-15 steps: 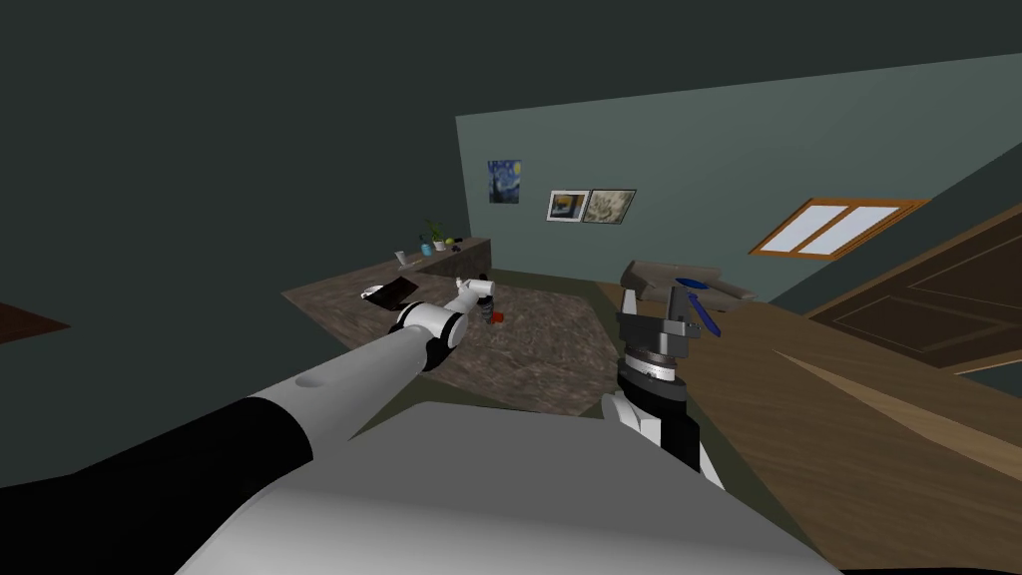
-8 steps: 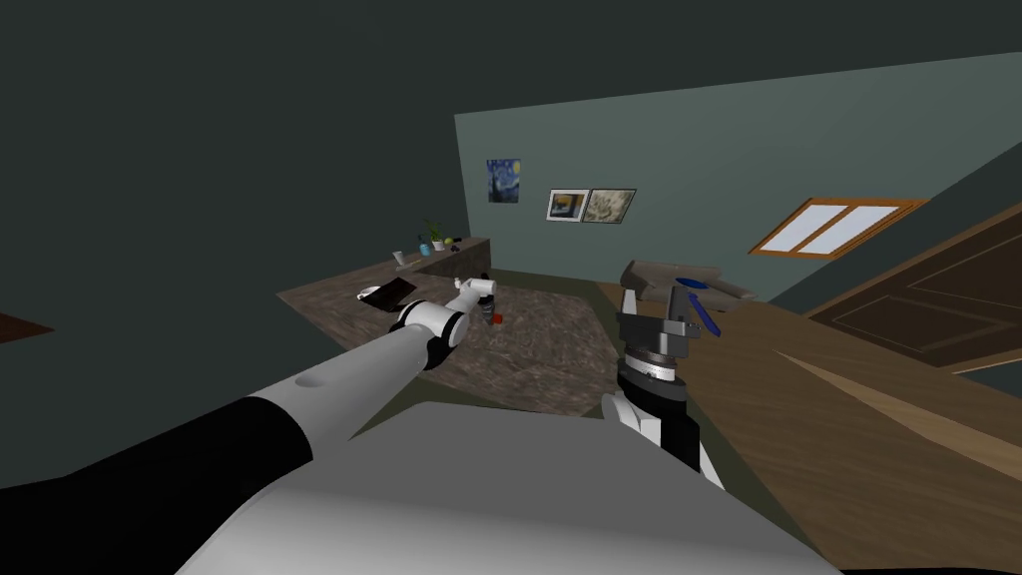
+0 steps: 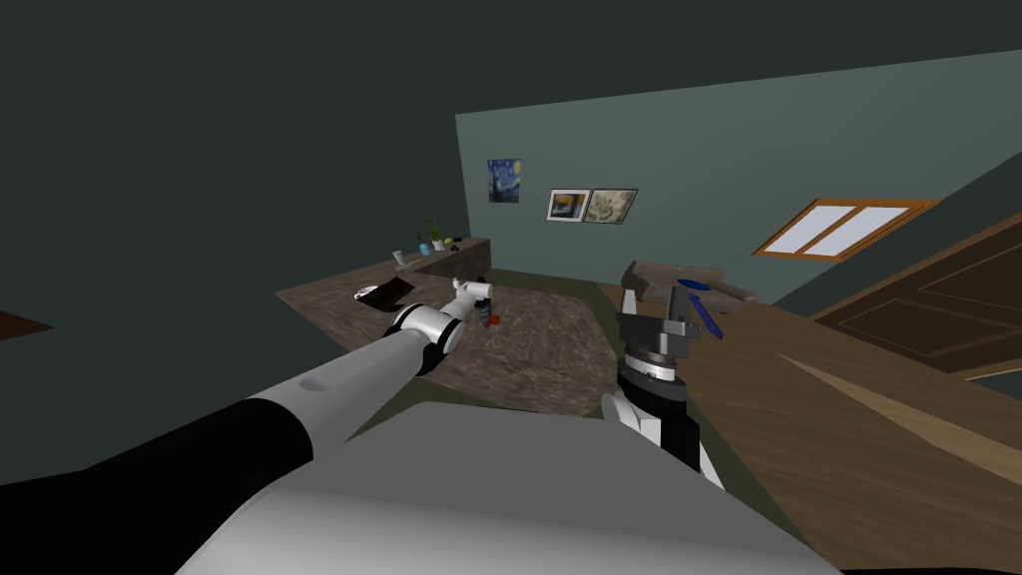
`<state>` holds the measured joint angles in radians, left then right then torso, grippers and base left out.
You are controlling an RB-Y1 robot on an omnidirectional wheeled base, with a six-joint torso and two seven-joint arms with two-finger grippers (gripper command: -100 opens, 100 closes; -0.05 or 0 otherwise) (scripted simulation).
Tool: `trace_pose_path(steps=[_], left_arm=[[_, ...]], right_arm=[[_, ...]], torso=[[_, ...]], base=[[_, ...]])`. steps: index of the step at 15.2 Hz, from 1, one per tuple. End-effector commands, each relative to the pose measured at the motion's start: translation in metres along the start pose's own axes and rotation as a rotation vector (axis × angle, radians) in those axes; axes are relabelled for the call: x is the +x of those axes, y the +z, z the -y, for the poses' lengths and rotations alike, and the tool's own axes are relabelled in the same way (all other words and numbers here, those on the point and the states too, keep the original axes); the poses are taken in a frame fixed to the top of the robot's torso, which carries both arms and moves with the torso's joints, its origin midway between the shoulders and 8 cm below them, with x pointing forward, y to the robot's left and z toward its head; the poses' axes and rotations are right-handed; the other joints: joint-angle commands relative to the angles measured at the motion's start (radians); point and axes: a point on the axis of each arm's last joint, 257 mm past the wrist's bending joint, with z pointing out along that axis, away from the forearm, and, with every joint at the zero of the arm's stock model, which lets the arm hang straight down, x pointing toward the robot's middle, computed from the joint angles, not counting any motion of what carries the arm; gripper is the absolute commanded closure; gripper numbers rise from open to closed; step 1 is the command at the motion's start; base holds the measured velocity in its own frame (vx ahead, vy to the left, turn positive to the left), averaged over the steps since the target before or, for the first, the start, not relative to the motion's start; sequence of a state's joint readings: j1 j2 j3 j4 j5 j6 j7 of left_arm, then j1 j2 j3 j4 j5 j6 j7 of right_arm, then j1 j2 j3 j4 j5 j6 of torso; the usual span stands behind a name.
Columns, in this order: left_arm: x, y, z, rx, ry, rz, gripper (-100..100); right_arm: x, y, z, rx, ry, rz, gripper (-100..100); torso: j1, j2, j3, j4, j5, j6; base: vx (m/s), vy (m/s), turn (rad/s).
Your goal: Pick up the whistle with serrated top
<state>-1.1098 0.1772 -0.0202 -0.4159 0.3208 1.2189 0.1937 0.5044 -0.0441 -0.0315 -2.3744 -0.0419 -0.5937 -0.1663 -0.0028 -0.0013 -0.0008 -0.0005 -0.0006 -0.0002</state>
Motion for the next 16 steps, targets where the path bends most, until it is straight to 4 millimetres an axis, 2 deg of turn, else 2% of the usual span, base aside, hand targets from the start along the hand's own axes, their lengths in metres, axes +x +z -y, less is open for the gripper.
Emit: trace_pose_path(steps=[1,2,3,8,15,16], left_arm=[[-0.003,0.004,-0.002,0.001,0.003,-0.001,-100],[-0.002,0.002,-0.001,-0.001,0.001,0.000,-100],[-0.002,0.002,-0.001,0.000,0.002,-0.001,100],[0.003,-0.002,0.002,0.002,-0.002,0.000,100],[0.019,-0.015,0.008,-0.001,-0.007,0.002,100],[0.017,-0.012,0.007,0.000,-0.007,0.002,100]], right_arm=[[0.000,0.000,0.000,0.000,0.000,0.000,0],[0.000,0.000,0.000,0.000,0.000,0.000,0],[0.000,0.000,0.000,0.000,0.000,0.000,0],[0.000,0.000,0.000,0.000,0.000,0.000,0],[0.000,0.000,0.000,0.000,0.000,0.000,0],[0.000,0.000,0.000,0.000,0.000,0.000,0]], torso=[[0.000,0.000,0.000,0.000,0.000,0.000],[0.001,0.001,0.000,0.000,0.000,0.000],[0.002,0.001,0.001,0.000,0.000,0.000],[0.003,0.001,0.000,0.000,0.001,0.000],[0.006,0.002,0.001,0.000,0.001,0.000],[0.006,0.002,0.001,0.000,0.001,0.000]], base=[[-0.005,-0.011,0.022],[-0.004,-0.005,0.010],[0.000,0.000,0.000],[-0.001,0.003,-0.003],[-0.018,0.046,-0.022],[-0.015,0.027,-0.013]])
